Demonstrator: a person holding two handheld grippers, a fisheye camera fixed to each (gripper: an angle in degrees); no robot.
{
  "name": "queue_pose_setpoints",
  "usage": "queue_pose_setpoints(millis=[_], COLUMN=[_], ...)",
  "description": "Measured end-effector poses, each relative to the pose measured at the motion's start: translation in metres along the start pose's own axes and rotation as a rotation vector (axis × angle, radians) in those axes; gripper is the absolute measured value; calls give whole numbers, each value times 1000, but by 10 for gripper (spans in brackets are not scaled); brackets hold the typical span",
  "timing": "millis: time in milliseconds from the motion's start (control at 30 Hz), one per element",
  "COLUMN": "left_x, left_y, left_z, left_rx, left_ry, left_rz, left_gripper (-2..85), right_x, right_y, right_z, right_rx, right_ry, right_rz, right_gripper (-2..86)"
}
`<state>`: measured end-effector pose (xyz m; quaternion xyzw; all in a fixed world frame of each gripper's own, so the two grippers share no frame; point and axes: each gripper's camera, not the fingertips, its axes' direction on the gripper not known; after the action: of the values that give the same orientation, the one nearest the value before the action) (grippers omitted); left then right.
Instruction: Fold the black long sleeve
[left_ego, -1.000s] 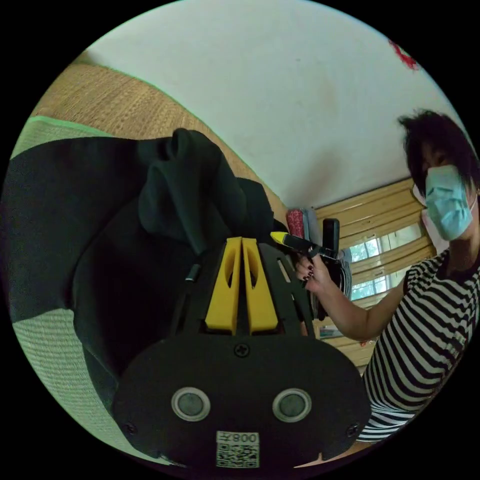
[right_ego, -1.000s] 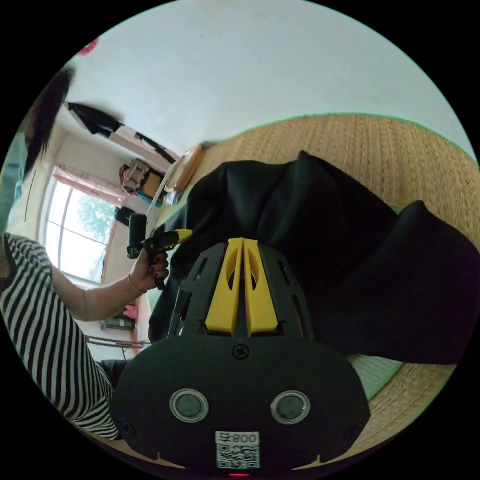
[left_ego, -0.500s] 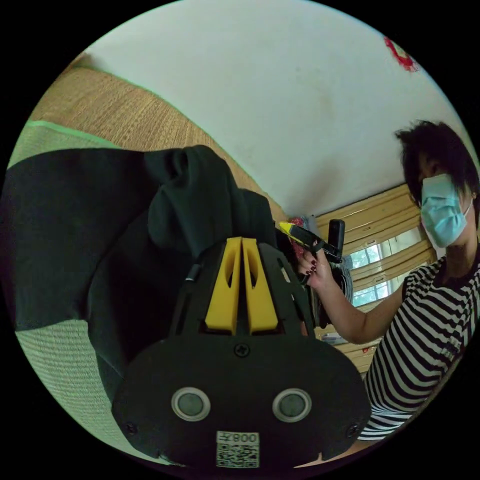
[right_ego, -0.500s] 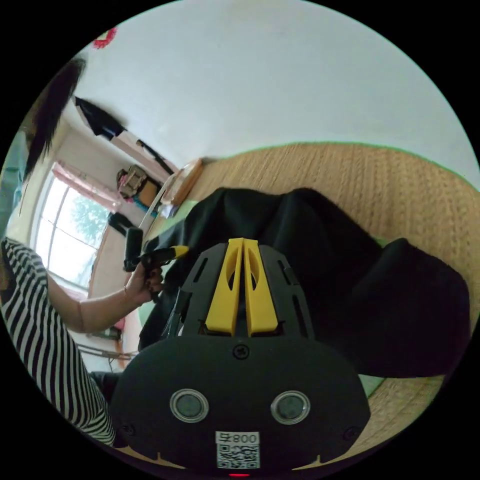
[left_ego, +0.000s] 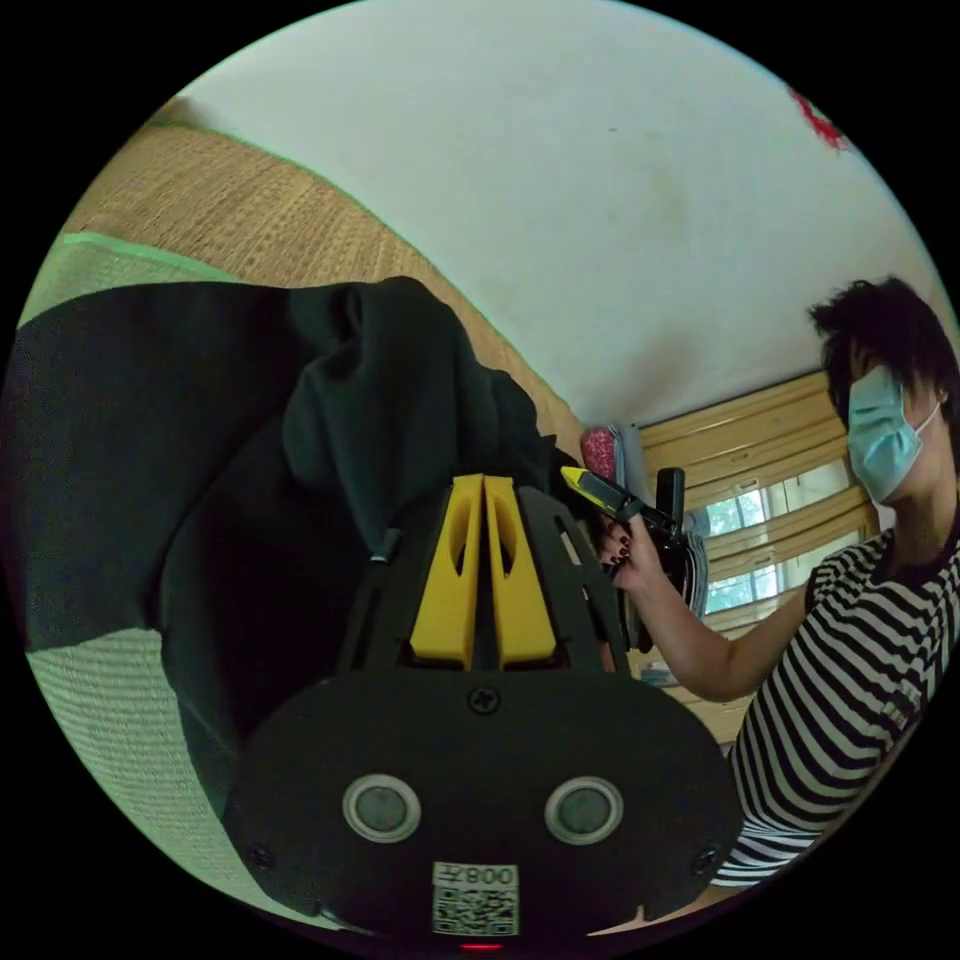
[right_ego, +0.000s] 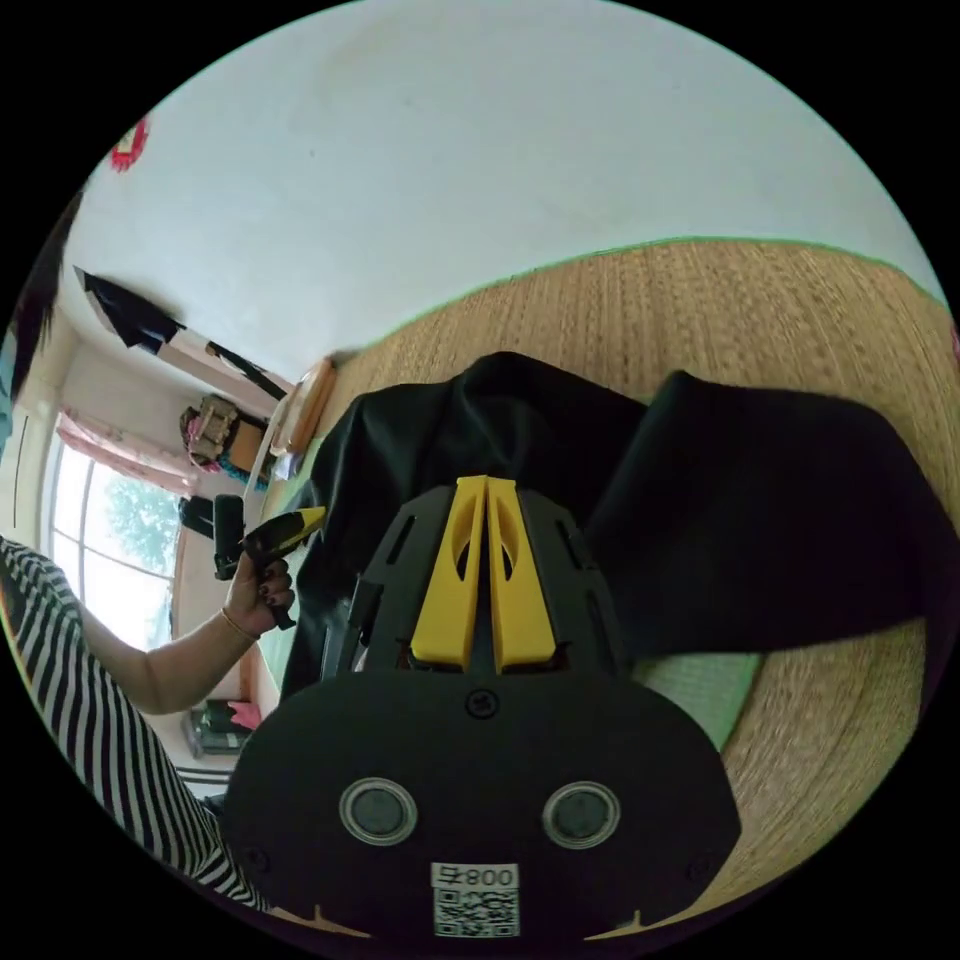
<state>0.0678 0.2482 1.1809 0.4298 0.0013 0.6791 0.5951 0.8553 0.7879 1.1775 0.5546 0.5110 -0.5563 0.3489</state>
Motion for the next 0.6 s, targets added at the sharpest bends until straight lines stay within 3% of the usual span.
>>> queue_pose_setpoints(millis=[167,300,433,600], left_x=[46,73,93,111], left_y=[-10,-12,-12,-11], left_z=[65,119,164,200], left_rx=[-201,-366,-418,-467], left_ry=[148,243,347,376], left_rz=[164,227,216,200], left_gripper=[22,37,41,36], right_x=[36,74,104,126], right_y=[45,67,63,57], right_z=[-50,-104,-120,-90], right_rx=[25,-26,-171,-385], right_ry=[270,693,917,1016], right_rz=[191,307,248,91], right_gripper=[43,88,85,77])
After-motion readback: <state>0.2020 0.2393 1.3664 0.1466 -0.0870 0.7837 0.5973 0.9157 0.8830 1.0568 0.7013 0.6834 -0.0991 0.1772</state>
